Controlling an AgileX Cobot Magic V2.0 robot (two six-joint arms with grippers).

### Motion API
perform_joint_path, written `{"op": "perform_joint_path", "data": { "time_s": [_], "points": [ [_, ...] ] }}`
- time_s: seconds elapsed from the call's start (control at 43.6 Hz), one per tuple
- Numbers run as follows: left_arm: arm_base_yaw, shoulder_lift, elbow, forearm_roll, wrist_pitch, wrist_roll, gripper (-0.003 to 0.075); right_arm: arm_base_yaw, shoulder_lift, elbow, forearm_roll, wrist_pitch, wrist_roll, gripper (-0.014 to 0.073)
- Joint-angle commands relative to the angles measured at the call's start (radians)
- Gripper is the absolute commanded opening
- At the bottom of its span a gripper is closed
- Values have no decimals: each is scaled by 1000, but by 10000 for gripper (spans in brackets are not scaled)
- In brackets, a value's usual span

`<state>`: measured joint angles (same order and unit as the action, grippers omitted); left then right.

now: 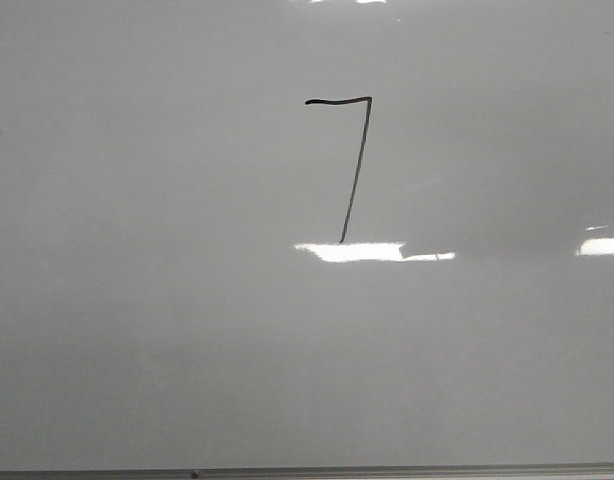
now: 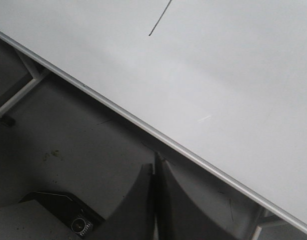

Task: Write number 7 on whiteboard

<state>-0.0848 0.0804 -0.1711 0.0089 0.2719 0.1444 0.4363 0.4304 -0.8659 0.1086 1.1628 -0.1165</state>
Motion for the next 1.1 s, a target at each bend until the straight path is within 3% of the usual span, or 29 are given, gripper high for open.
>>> {"op": "perform_joint_path", "data": {
  "time_s": [0.0, 0.229, 0.597, 0.78, 1.078],
  "points": [
    [28, -36, 59, -9, -191, 0, -20, -7, 7, -20, -4, -64, -3, -67],
    [80, -98, 194, -68, -338, 0, -20, -7, 7, -20, -4, -61, -3, -67],
    [87, -98, 191, -79, -324, -5, -21, -7, 7, -20, -4, -60, -3, -67],
    [85, -101, 191, 0, -319, -138, -20, -7, 7, -20, -4, -59, -3, -67],
    [84, -101, 191, -30, -327, -144, -20, -7, 7, -20, -4, -59, -3, -67]
  ]
}}
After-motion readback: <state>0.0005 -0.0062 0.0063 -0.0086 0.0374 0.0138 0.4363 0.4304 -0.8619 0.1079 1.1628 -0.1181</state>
